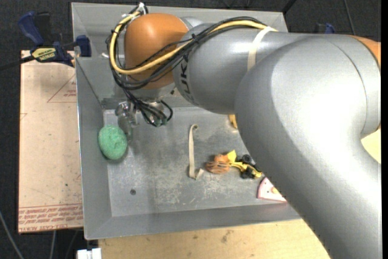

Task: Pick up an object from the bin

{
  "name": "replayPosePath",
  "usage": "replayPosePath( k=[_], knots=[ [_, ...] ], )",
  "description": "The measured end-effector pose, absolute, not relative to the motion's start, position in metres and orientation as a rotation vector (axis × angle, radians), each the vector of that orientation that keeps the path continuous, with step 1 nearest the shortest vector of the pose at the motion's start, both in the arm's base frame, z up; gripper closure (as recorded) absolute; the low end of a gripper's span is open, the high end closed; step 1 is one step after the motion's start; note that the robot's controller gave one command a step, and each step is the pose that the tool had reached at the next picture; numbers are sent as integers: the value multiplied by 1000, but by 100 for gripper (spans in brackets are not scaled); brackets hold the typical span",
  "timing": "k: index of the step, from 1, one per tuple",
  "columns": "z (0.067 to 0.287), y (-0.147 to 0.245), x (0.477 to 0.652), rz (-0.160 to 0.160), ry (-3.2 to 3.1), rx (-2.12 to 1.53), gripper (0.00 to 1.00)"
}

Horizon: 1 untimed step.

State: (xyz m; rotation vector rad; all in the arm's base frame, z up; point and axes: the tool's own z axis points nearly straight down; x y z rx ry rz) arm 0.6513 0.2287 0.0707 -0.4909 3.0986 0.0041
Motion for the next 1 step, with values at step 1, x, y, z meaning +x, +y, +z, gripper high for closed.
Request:
replayPosePath(
  k=[1],
  knots=[
    [71,228,651,4,3099,-490,0]
  ],
)
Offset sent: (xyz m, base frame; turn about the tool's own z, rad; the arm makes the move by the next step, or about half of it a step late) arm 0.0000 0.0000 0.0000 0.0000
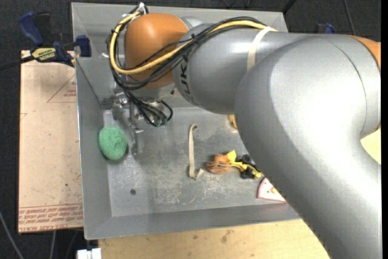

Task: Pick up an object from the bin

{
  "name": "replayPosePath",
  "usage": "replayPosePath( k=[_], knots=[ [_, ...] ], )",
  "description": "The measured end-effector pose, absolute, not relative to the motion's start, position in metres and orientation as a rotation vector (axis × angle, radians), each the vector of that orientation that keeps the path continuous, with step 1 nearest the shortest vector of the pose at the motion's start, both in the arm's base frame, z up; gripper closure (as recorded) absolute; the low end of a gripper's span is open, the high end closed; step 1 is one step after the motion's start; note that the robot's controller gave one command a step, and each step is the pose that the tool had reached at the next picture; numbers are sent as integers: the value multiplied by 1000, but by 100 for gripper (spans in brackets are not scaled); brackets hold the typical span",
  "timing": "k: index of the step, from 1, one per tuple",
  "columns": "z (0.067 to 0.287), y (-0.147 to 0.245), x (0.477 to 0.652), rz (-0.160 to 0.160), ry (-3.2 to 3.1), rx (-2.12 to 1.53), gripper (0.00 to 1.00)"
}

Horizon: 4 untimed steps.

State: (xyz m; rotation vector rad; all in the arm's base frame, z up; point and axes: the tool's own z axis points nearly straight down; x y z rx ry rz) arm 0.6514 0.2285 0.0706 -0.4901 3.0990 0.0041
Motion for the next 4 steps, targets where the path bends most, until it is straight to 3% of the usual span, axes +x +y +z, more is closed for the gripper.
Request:
replayPosePath(
  k=[1,2,3,4],
  knots=[
    [71,228,651,4,3099,-490,0],
    [70,239,635,3,3111,-424,0],
    [70,252,619,3,3082,-597,100],
    [70,251,619,3,3083,-597,100]
  ],
)
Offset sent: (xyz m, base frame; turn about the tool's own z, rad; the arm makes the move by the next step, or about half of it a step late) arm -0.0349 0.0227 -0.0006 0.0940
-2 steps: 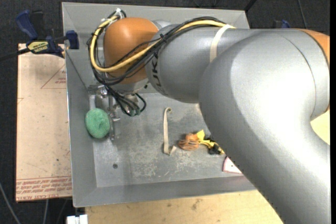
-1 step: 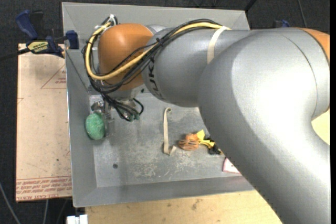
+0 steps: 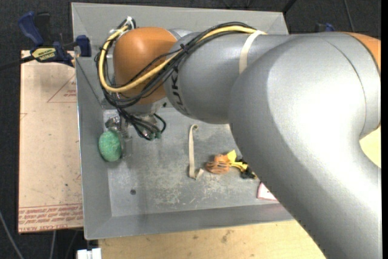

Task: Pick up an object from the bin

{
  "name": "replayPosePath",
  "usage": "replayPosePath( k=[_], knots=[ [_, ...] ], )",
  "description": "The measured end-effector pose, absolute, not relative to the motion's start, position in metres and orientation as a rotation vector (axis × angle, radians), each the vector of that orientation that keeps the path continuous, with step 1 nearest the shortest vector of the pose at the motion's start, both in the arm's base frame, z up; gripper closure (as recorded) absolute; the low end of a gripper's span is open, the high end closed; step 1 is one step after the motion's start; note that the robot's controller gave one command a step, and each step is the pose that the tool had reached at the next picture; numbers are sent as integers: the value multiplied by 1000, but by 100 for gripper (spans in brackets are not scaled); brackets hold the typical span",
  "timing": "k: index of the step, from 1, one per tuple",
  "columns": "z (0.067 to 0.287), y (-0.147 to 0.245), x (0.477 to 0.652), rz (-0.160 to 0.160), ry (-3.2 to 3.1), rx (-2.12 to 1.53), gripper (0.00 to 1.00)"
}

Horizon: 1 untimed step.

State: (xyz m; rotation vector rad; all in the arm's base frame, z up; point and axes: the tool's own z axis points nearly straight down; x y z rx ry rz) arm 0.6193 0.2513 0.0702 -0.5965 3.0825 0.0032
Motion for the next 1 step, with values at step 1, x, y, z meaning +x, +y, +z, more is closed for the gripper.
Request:
replayPosePath(
  k=[1],
  knots=[
    [129,247,599,1,3087,-607,100]
  ],
)
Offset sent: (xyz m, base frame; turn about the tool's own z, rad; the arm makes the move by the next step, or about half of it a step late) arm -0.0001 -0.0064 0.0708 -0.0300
